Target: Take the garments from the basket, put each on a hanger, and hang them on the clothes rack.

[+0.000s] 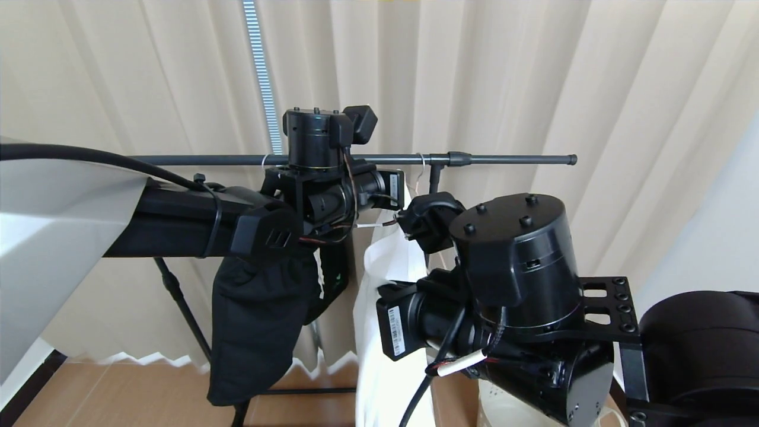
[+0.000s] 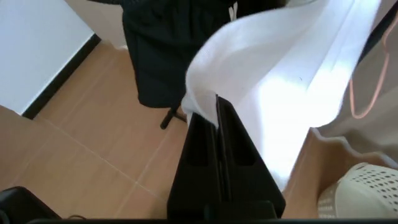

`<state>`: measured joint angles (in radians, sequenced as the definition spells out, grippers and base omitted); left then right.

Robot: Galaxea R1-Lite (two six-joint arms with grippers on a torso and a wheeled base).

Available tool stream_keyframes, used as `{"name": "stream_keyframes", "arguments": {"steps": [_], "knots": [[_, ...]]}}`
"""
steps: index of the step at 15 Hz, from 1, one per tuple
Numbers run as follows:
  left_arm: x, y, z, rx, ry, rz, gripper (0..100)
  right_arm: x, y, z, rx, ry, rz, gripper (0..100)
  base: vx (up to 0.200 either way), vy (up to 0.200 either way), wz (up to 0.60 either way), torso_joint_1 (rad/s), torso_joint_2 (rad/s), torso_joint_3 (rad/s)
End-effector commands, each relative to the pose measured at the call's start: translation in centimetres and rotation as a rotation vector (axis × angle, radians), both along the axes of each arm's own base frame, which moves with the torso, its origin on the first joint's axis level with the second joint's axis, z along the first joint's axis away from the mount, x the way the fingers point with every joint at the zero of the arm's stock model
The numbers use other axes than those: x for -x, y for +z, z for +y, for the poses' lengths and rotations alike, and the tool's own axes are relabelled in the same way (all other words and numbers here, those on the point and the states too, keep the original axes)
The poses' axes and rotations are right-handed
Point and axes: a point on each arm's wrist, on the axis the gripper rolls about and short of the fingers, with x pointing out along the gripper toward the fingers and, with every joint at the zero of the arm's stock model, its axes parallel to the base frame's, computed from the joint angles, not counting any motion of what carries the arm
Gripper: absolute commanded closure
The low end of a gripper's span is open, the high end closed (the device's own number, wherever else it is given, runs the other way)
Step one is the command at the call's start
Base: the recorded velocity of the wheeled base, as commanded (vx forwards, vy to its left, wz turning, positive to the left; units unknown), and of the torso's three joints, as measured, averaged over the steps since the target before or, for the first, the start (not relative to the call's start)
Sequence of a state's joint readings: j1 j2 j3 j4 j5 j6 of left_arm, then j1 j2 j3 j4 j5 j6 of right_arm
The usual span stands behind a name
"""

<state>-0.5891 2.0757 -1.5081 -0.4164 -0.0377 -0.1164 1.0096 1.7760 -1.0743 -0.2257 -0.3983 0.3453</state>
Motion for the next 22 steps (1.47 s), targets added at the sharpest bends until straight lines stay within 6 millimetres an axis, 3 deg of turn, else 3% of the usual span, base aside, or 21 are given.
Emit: {"name": "stream_keyframes", "arguments": {"steps": [1, 6, 8, 10, 13, 16, 19, 21, 22], "knots": [[0.1, 0.5, 1.0, -0.003, 0.021, 0.004, 100, -0.9, 0.5, -1.9, 0.058, -0.031, -0.014, 100, 0.0, 0.0, 0.0, 0.0, 0.0, 0.0], [2.5, 1.8, 3.9, -0.051, 0.064, 0.068, 100, -4.7, 0.8, -7.6, 0.246, -0.165, -0.06, 100, 0.0, 0.0, 0.0, 0.0, 0.0, 0.0], [4.5, 1.2, 5.5, -0.135, 0.067, 0.101, 100, -6.6, 0.8, -9.3, 0.276, -0.23, -0.071, 100, 0.0, 0.0, 0.0, 0.0, 0.0, 0.0], [6.2, 0.3, 6.8, -0.22, 0.071, 0.126, 100, -8.1, 1.5, -9.8, 0.26, -0.272, -0.086, 100, 0.0, 0.0, 0.0, 0.0, 0.0, 0.0], [9.8, -1.6, 8.6, -0.334, 0.071, 0.168, 100, -11.1, 2.5, -8.3, 0.233, -0.31, -0.128, 100, 0.0, 0.0, 0.0, 0.0, 0.0, 0.0], [13.5, -3.7, 8.2, -0.398, -0.022, 0.211, 100, -13.9, 3.0, -6.1, 0.213, -0.328, -0.172, 100, 0.0, 0.0, 0.0, 0.0, 0.0, 0.0], [16.5, -5.5, 6.1, -0.438, -0.15, 0.25, 100, -15.6, 2.9, -3.2, 0.178, -0.301, -0.206, 100, 0.0, 0.0, 0.0, 0.0, 0.0, 0.0], [18.0, -5.6, 4.2, -0.398, -0.214, 0.277, 100, -16.0, 2.8, -1.5, 0.156, -0.282, -0.225, 100, 0.0, 0.0, 0.0, 0.0, 0.0, 0.0], [18.4, -5.0, 2.3, -0.33, -0.242, 0.288, 100, -15.5, 3.3, -0.5, 0.137, -0.259, -0.239, 100, 0.0, 0.0, 0.0, 0.0, 0.0, 0.0]]}}
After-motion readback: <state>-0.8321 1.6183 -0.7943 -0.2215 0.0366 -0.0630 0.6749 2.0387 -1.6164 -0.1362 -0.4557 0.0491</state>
